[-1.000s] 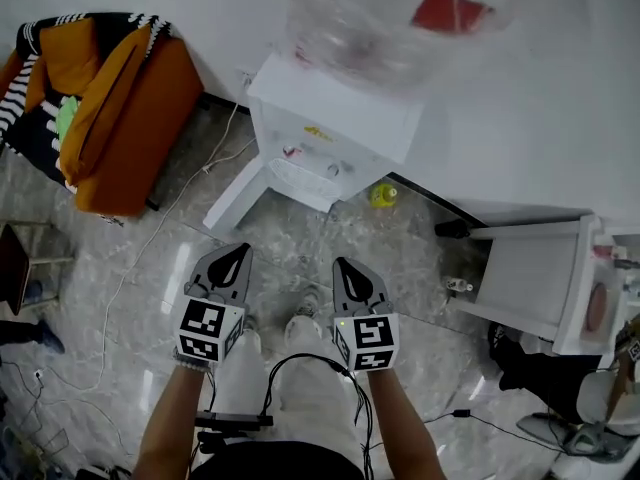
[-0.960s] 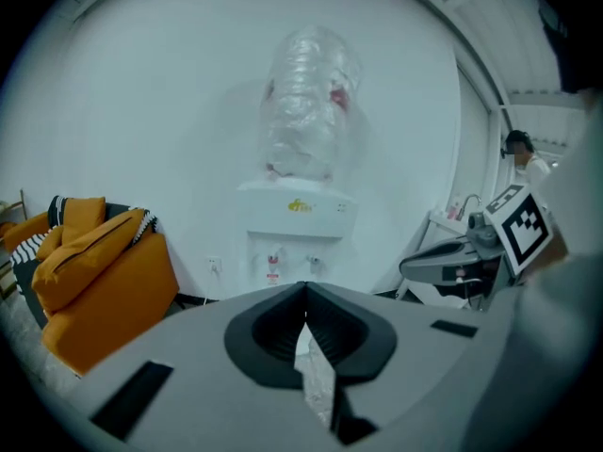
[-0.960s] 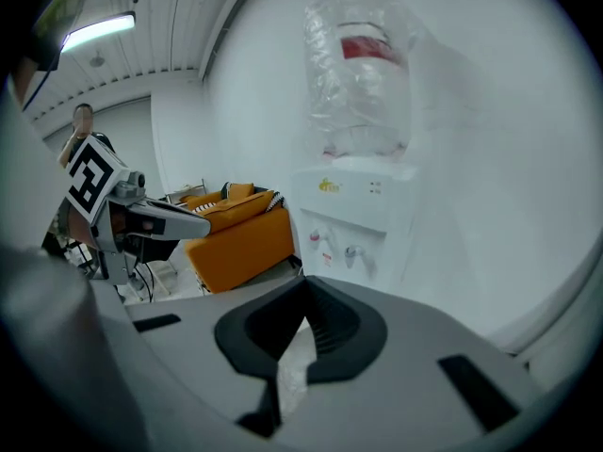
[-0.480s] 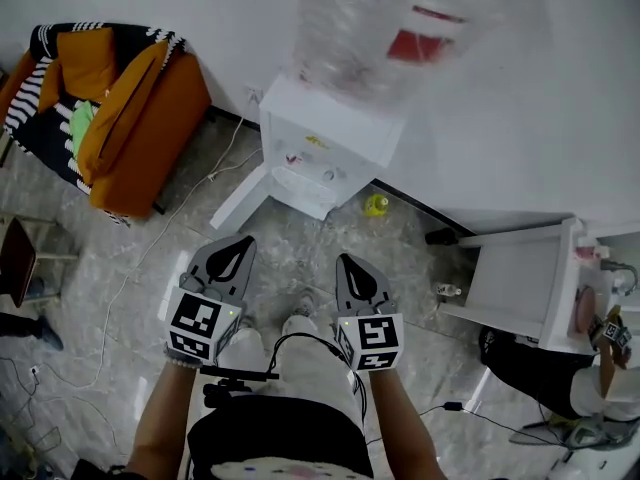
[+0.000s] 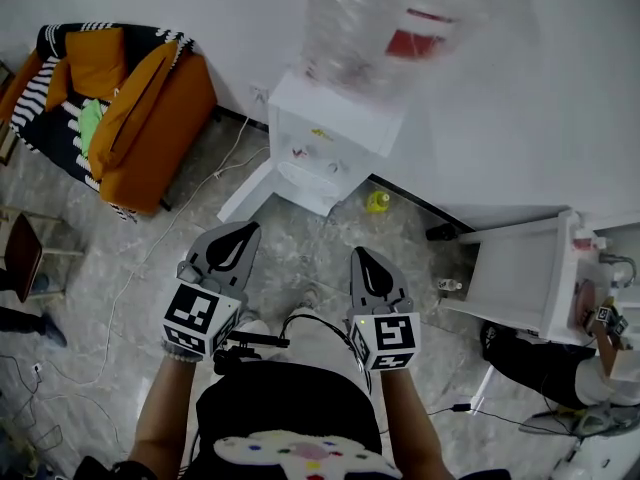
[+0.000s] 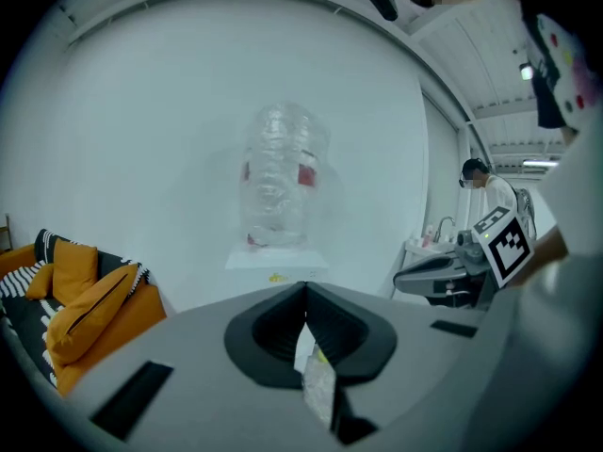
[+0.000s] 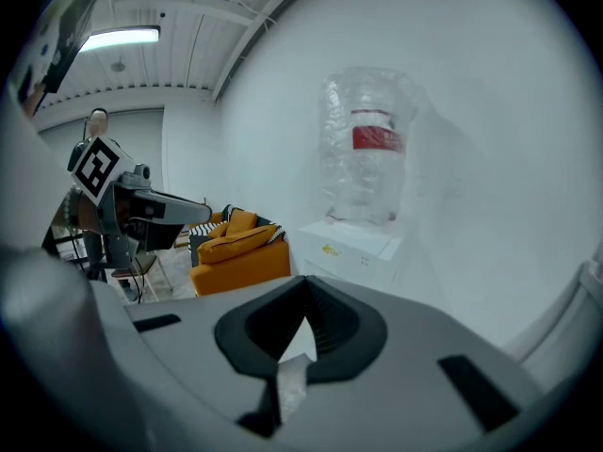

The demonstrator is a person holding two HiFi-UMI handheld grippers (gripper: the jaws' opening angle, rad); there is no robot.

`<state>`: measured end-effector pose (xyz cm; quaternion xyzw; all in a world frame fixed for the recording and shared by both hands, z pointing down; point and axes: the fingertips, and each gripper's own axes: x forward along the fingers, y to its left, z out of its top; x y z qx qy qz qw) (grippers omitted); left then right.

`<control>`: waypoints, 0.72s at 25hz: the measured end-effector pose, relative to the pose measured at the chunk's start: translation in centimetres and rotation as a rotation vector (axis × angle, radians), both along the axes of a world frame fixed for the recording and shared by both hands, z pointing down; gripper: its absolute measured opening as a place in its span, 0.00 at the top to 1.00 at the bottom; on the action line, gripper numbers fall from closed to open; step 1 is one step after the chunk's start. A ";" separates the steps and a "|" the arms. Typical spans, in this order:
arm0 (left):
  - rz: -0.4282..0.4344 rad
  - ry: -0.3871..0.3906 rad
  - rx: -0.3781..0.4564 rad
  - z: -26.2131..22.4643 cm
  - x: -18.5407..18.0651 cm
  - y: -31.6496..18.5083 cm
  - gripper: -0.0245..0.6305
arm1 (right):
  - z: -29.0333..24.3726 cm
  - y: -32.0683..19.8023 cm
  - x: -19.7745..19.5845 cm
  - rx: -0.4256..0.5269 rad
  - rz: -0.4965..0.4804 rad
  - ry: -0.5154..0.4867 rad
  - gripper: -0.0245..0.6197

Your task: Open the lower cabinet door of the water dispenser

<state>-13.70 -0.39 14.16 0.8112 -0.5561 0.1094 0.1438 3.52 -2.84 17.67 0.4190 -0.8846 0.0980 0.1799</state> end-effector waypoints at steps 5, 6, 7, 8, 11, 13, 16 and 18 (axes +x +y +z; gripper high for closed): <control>0.005 -0.010 0.038 -2.0 0.0 0.4 0.94 | -1.8 0.6 0.2 0.022 0.002 -0.003 0.96; 0.004 -0.010 0.042 -2.3 -0.1 0.5 0.94 | -2.1 0.7 0.3 0.029 0.003 -0.005 0.96; 0.003 -0.010 0.047 -2.5 -0.1 0.5 0.94 | -2.5 0.7 0.3 0.039 0.002 -0.008 0.96; 0.001 -0.010 0.052 -2.7 -0.2 0.5 0.94 | -2.8 0.7 0.3 0.048 0.002 -0.011 0.96; -0.001 -0.009 0.061 -3.0 -0.3 0.7 0.94 | -3.2 0.8 0.3 0.050 0.000 -0.008 0.96; 0.002 -0.008 0.064 -3.2 -0.4 0.8 0.94 | -3.2 1.1 0.3 0.043 0.002 -0.008 0.96; 0.005 -0.003 0.067 -3.4 -0.2 1.1 0.94 | -3.3 1.4 0.4 0.031 0.004 -0.009 0.96; 0.007 -0.001 0.069 -3.5 -0.1 1.2 0.94 | -3.5 1.4 0.3 0.036 0.002 -0.009 0.96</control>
